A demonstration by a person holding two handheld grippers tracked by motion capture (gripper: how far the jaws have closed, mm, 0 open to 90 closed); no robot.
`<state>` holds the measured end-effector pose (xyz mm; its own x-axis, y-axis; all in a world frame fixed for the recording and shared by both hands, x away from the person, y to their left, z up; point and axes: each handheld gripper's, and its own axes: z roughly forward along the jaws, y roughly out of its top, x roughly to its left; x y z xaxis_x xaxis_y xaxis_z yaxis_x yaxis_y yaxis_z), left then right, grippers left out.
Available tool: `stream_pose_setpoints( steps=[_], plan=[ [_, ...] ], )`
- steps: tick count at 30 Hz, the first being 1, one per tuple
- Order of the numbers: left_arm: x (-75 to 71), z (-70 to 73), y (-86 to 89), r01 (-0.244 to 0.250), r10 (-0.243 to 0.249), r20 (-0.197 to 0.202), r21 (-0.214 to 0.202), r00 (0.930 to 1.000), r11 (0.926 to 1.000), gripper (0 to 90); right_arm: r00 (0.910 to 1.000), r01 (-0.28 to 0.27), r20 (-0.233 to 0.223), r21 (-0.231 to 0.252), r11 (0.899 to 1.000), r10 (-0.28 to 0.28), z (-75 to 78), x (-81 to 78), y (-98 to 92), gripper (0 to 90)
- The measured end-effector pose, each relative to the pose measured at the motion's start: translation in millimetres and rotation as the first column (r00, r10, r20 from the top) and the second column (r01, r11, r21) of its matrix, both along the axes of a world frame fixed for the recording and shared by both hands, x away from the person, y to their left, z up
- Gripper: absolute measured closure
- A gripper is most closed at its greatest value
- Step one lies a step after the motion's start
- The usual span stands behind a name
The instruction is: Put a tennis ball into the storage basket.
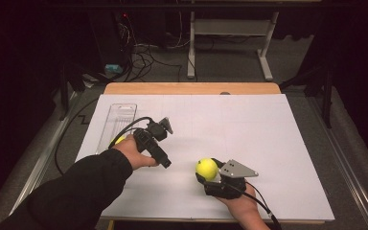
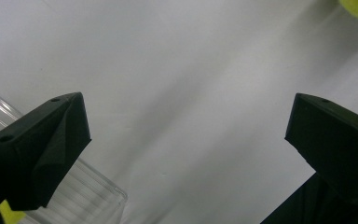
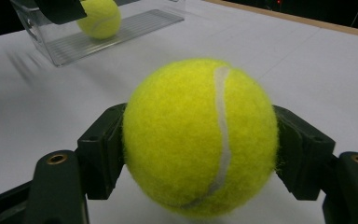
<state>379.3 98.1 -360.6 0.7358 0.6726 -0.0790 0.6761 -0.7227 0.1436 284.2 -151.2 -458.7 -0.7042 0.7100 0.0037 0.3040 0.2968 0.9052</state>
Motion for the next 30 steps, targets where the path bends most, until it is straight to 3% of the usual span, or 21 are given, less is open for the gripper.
stream_pose_setpoints(
  steps=[16,30],
  plan=[
    [-3.3,14.3,-20.2,0.018,-0.018,0.012,-0.001,0.9998,0.9998,0.4,0.999,-0.025,0.035,-0.005,1.0,0.026,1.5,0.5,10.4,28.2],
    [-13.0,17.2,-47.9,0.075,-0.075,-0.001,-0.017,0.9972,0.997,0.4,0.9967,-0.072,0.037,-0.011,0.997,0.073,-1.5,-1.6,28.3,28.2]
  ],
)
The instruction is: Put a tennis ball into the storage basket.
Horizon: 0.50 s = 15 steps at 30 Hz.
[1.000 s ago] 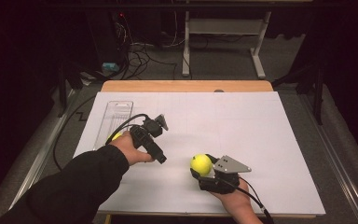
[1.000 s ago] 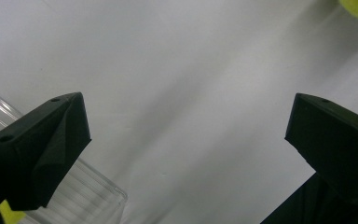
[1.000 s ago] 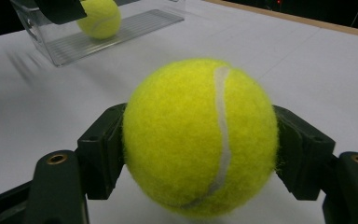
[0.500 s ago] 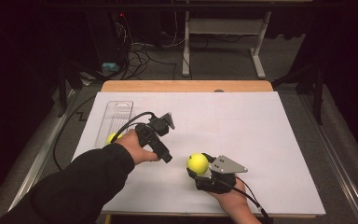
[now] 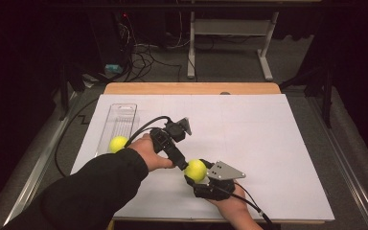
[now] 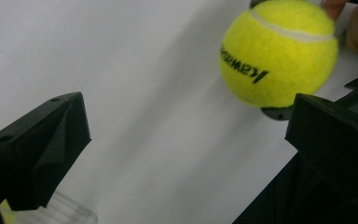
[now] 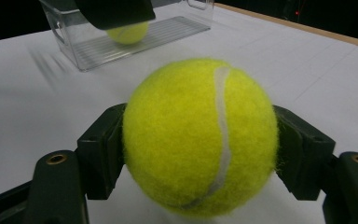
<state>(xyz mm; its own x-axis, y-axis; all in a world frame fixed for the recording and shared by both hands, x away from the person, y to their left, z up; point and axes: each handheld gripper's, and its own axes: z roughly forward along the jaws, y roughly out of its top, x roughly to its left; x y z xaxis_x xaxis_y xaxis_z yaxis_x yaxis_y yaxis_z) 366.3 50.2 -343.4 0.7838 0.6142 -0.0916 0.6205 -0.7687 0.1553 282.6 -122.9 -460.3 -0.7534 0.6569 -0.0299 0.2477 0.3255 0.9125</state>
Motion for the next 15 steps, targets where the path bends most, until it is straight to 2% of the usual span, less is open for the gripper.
stream_pose_setpoints(
  steps=[10,15],
  plan=[
    [-6.6,-7.0,-22.0,0.043,-0.043,-0.029,0.003,0.9987,0.9991,0.4,1.0,-0.007,-0.005,0.005,1.0,0.007,0.0,-1.7,6.1,28.1],
    [-6.6,-12.1,-28.3,0.045,-0.045,-0.038,-0.003,0.9982,0.999,0.4,0.9997,-0.023,0.002,0.016,1.0,0.023,1.2,-2.8,7.2,28.1]
  ],
)
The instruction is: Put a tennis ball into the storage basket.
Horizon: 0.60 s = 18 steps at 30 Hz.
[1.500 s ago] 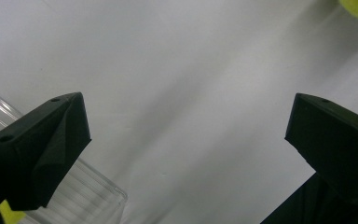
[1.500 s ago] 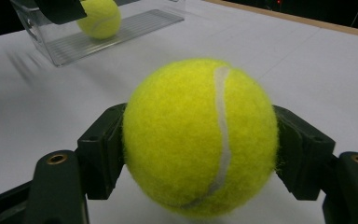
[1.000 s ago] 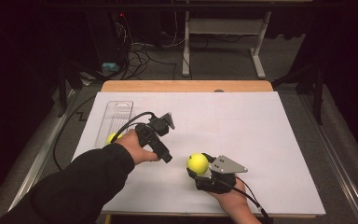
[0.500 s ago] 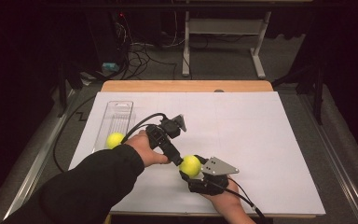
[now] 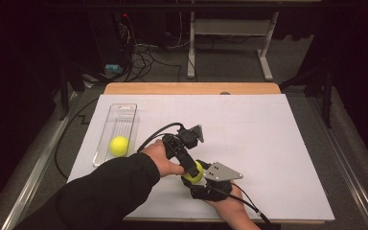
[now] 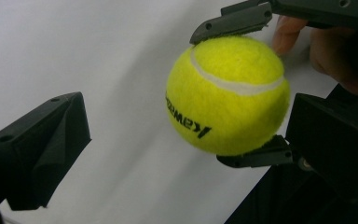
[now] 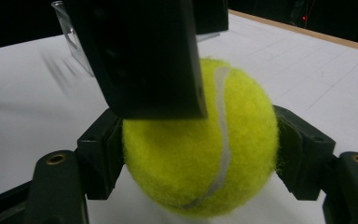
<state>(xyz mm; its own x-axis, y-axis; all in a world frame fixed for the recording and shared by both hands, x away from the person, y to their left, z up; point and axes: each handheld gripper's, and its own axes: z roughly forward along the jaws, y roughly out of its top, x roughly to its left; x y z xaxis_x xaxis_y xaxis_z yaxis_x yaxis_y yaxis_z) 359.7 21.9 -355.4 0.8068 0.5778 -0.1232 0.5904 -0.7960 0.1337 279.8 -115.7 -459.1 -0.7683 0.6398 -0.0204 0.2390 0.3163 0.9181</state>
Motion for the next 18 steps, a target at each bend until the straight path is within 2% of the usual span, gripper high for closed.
stream_pose_setpoints(
  steps=[3,9,14,18],
  plan=[
    [0.8,-3.6,-1.3,0.001,-0.001,-0.013,-0.009,0.9999,1.0,0.5,1.0,-0.007,0.006,0.005,1.0,0.007,0.8,-0.6,0.3,28.1],
    [3.1,-9.6,-1.2,0.007,-0.009,-0.064,-0.034,0.9979,0.9994,2.8,0.9999,-0.005,0.012,0.022,1.0,0.005,1.4,-0.8,0.6,28.1],
    [4.2,-13.2,0.7,0.006,-0.014,-0.094,-0.079,0.9955,0.9969,9.3,0.9999,-0.005,0.013,0.029,1.0,0.004,1.2,-0.9,0.7,28.1],
    [4.8,-15.7,0.7,0.016,-0.027,-0.118,-0.087,0.9926,0.996,15.6,1.0,-0.003,0.005,0.031,1.0,0.003,0.9,-0.4,0.5,28.0]
  ],
)
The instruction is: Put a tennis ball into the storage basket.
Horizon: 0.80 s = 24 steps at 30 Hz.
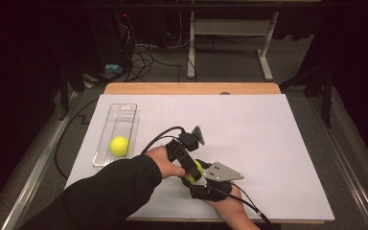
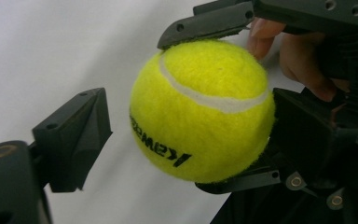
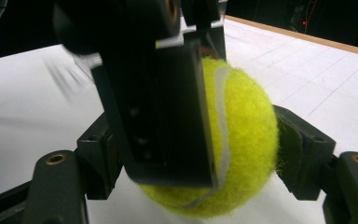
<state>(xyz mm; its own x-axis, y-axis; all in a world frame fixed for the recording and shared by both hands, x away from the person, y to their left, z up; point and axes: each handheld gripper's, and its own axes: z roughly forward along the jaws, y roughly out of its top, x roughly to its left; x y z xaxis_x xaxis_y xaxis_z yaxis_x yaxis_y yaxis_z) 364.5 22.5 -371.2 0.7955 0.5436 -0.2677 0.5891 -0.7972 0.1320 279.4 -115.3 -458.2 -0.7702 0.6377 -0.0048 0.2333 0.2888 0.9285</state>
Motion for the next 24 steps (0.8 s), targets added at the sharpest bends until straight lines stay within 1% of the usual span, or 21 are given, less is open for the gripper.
stream_pose_setpoints(
  steps=[1,6,12,13,17,18,22,23,24],
  plan=[
    [-0.2,-1.3,-0.2,0.002,-0.002,-0.004,-0.008,1.0,1.0,16.1,1.0,-0.002,0.004,-0.001,1.0,0.002,0.1,0.3,-0.1,28.0],
    [0.7,-3.2,-0.2,0.019,-0.019,-0.025,-0.024,0.9995,0.9995,24.5,1.0,0.002,0.002,0.001,1.0,-0.002,-0.3,0.7,-0.6,28.0],
    [1.1,-3.3,-0.3,0.019,-0.02,-0.025,-0.023,0.9995,0.9995,25.7,1.0,0.004,0.002,0.0,1.0,-0.004,-1.0,1.2,-0.8,27.9],
    [0.6,-3.0,-0.6,0.021,-0.022,-0.022,-0.018,0.9995,0.9996,25.8,1.0,0.002,0.008,-0.003,1.0,-0.002,-1.0,1.4,-0.8,27.8],
    [0.1,-2.6,-1.0,0.026,-0.026,-0.019,0.0,0.9995,0.9997,26.2,1.0,0.0,0.004,-0.003,1.0,0.0,-1.4,0.8,0.4,27.5],
    [-0.6,-2.9,-1.4,0.017,-0.017,-0.017,-0.003,0.9997,0.9999,26.3,1.0,-0.005,0.003,-0.006,1.0,0.005,-1.5,0.9,0.5,27.3],
    [-0.8,-1.5,-1.8,0.025,-0.025,-0.01,0.009,0.9996,0.9997,26.5,1.0,0.003,-0.003,0.008,1.0,-0.003,-1.9,0.9,1.6,26.7],
    [-1.6,-1.5,-2.1,0.014,-0.014,-0.006,0.001,0.9999,0.9999,26.5,1.0,0.001,-0.004,0.012,1.0,-0.001,-2.0,1.0,1.5,26.4],
    [-1.7,-1.1,-2.2,0.015,-0.015,-0.005,0.002,0.9999,0.9999,26.5,1.0,-0.004,0.006,0.008,1.0,0.003,-2.1,1.4,1.1,26.1]
  ],
)
